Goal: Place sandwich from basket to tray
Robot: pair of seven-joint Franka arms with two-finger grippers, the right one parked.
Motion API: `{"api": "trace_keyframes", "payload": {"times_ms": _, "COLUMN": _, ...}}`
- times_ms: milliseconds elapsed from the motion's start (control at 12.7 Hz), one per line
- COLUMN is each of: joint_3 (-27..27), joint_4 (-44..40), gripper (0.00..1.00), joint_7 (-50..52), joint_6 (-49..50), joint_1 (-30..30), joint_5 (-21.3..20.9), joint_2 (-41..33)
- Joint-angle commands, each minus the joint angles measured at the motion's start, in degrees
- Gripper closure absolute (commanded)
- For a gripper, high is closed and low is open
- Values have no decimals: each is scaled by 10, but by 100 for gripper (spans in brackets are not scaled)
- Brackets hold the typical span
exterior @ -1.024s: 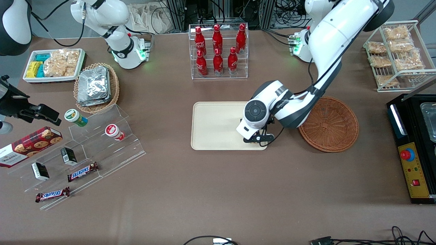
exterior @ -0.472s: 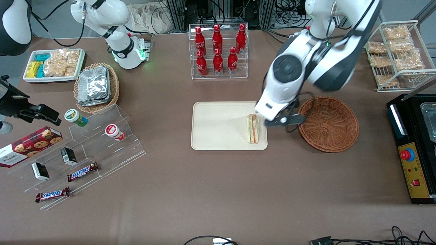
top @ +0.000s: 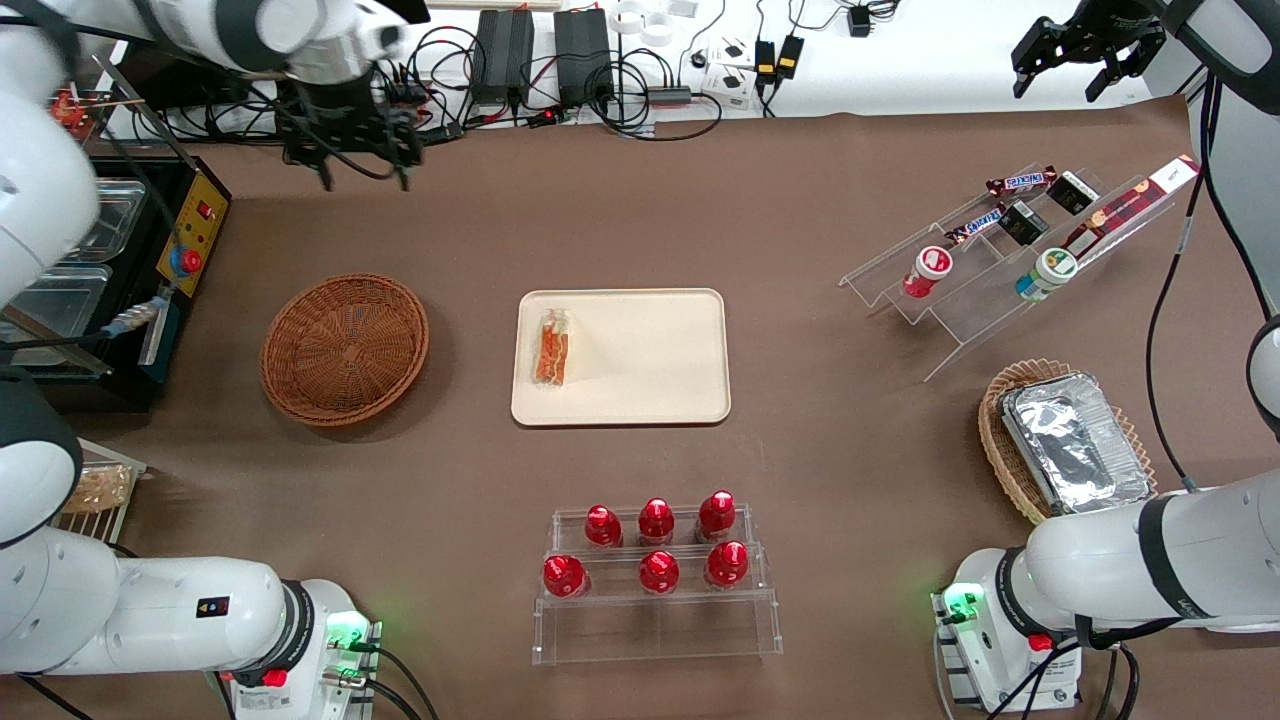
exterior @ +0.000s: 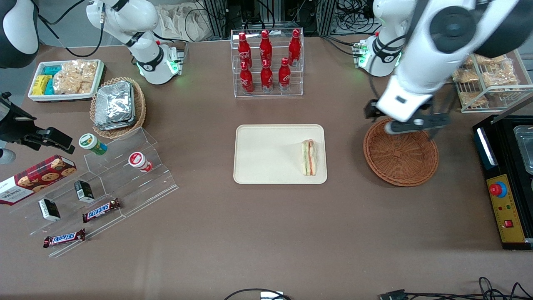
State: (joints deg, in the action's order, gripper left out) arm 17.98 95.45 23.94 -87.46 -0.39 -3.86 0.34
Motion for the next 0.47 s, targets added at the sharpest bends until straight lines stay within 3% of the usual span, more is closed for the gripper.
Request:
{"api": "trace_keyframes", "payload": {"times_ms": 0, "joint_3": -93, "joint_4": 23, "gripper": 0, "joint_7": -85, "joint_6": 8, "joint_1": -23, "joint_5": 19, "joint_2": -36}}
{"api": "trace_keyframes", "payload": {"times_ms": 157, "joint_3": -135, "joint_4": 32, "gripper": 0, "joint_7": -130, "joint_6": 16, "joint_1": -23, "joint_5": 19, "joint_2": -55}}
{"api": "trace_keyframes", "payload": {"times_ms": 394, "joint_3": -153, "joint_4": 23, "gripper": 0, "joint_7": -160, "joint_6": 14, "joint_1": -23, "joint_5": 20, "joint_2": -54}}
